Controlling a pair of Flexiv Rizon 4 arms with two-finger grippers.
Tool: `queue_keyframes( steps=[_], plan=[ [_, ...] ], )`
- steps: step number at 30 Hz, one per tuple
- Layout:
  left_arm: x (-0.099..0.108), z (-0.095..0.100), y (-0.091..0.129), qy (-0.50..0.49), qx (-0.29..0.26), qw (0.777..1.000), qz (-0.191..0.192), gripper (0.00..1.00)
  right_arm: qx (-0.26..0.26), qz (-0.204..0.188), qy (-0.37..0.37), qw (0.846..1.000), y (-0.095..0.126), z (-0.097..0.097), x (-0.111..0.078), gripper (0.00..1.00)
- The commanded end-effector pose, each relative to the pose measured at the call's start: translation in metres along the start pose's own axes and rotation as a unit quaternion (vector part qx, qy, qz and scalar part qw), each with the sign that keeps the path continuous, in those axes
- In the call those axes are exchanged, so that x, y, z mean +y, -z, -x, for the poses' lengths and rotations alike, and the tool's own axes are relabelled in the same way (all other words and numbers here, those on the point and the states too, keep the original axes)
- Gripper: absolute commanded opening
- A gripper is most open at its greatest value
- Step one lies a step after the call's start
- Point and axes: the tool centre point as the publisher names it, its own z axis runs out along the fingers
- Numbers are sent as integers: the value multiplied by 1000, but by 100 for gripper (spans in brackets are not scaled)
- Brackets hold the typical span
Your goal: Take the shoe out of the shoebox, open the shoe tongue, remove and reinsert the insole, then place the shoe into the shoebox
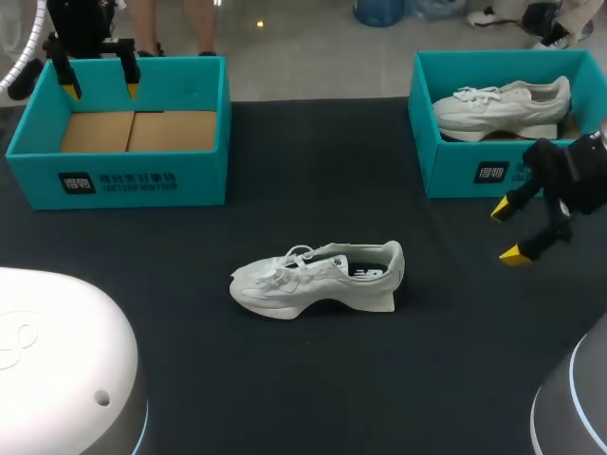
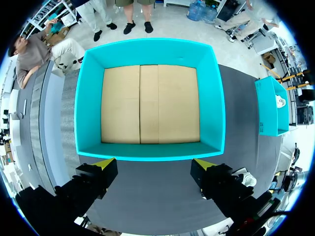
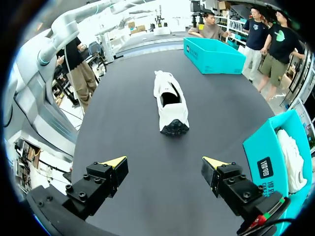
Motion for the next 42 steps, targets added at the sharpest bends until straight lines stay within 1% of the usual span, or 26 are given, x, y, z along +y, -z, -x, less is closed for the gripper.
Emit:
queue_keyframes(
  steps=[1, 3, 5, 7, 9, 10, 20, 22, 23, 25, 29, 31, 33, 42],
  plan=[
    [0, 0, 0, 0, 0, 1000, 0, 100, 36, 9, -8, 999, -9, 12, -6, 100],
    [0, 0, 0, 0, 0, 1000, 0, 100, 45, 16, -12, 999, -14, 11, -9, 100],
    [0, 0, 0, 0, 0, 1000, 0, 100, 56, 39, -11, 998, -19, 9, -13, 100],
    [0, 0, 0, 0, 0, 1000, 0, 100, 59, 75, -3, 995, -25, 7, -15, 100],
    [0, 0, 0, 0, 0, 1000, 0, 100, 60, 87, -2, 994, -29, 4, -18, 100],
    [0, 0, 0, 0, 0, 1000, 0, 100, 58, 101, 5, 993, -31, 3, -18, 100],
    [0, 0, 0, 0, 0, 1000, 0, 100, 59, 160, 33, 985, -37, -6, -19, 100],
    [0, 0, 0, 0, 0, 1000, 0, 100, 62, 156, 32, 985, -38, -7, -19, 100],
    [0, 0, 0, 0, 0, 1000, 0, 100, 61, 164, 34, 984, -38, -7, -19, 100],
    [0, 0, 0, 0, 0, 1000, 0, 100, 67, 159, 31, 985, -42, -7, -19, 100],
    [0, 0, 0, 0, 0, 1000, 0, 100, 67, 172, 28, 982, -52, -7, -20, 100],
    [0, 0, 0, 0, 0, 1000, 0, 100, 68, 165, 17, 984, -55, -6, -21, 100],
    [0, 0, 0, 0, 0, 1000, 0, 100, 67, 143, -6, 987, -56, -5, -24, 100],
    [0, 0, 0, 0, 0, 1000, 0, 100, 67, 143, -6, 987, -56, -5, -24, 100]
  ],
)
